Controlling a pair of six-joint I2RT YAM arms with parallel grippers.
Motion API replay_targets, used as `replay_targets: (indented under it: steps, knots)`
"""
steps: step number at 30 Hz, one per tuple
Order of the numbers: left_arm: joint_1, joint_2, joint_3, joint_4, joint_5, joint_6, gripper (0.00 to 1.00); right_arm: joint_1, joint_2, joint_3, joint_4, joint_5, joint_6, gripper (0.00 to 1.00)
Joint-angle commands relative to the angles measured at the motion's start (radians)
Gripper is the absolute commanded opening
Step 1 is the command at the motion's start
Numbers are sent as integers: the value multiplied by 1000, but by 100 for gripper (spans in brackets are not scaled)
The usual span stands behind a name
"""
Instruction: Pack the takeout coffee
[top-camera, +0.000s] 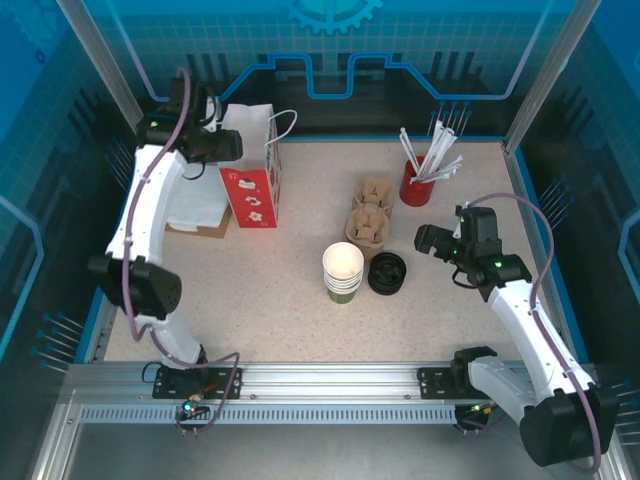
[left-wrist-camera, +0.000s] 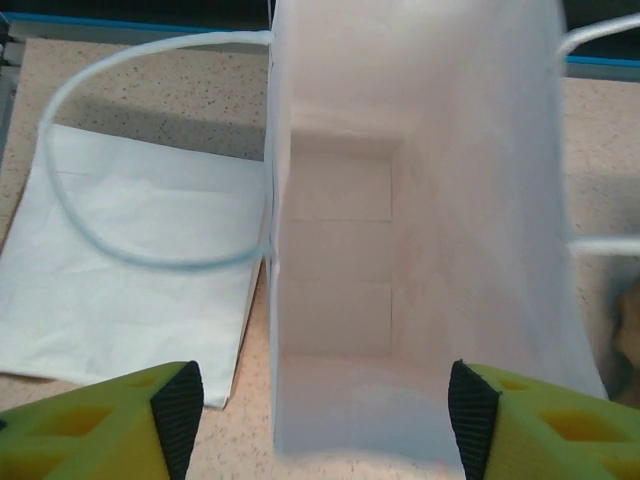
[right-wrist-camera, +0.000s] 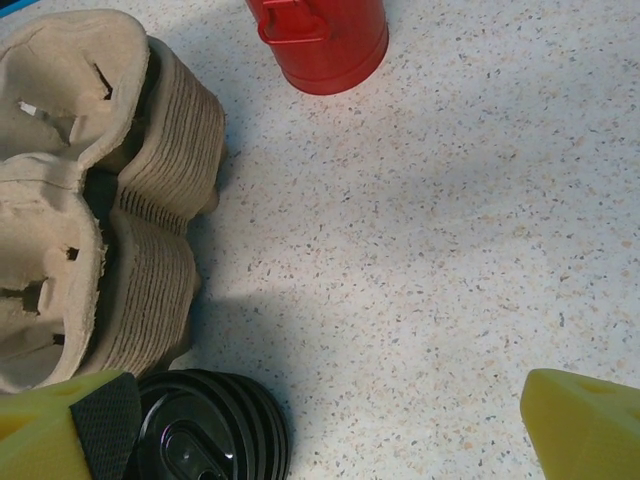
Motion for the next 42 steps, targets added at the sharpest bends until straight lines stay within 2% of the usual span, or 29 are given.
replay_targets:
  steps: [1,4,9,12,15,18,26,34,42]
  knots:
    - [3,-194,-105,-5,78,-39,71,21,-16,52,-45,-47,4,100]
    - [-26,-325,-225,14,192,-97,73,34,-14,77,-67,-86,15,100]
    - [-209,-455,-398,26,290,-217,73,77,-6,88,-87,-114,41,100]
    - [-327,-461,-483,76,342,-307,72,107,8,119,-81,-97,53,100]
    - [-426,-431,-544,140,338,-362,71,136,28,126,-73,-84,66,100]
    - [-483,-375,-577,191,344,-397,69,169,47,135,-76,-67,71,100]
    - [-570,-255,-575,222,366,-410,66,211,72,136,-85,-38,73,100]
    - [-604,-180,-570,196,355,-388,57,219,84,135,-83,-24,77,100]
    - [-617,-148,-562,198,339,-384,32,222,87,136,-92,-27,73,100]
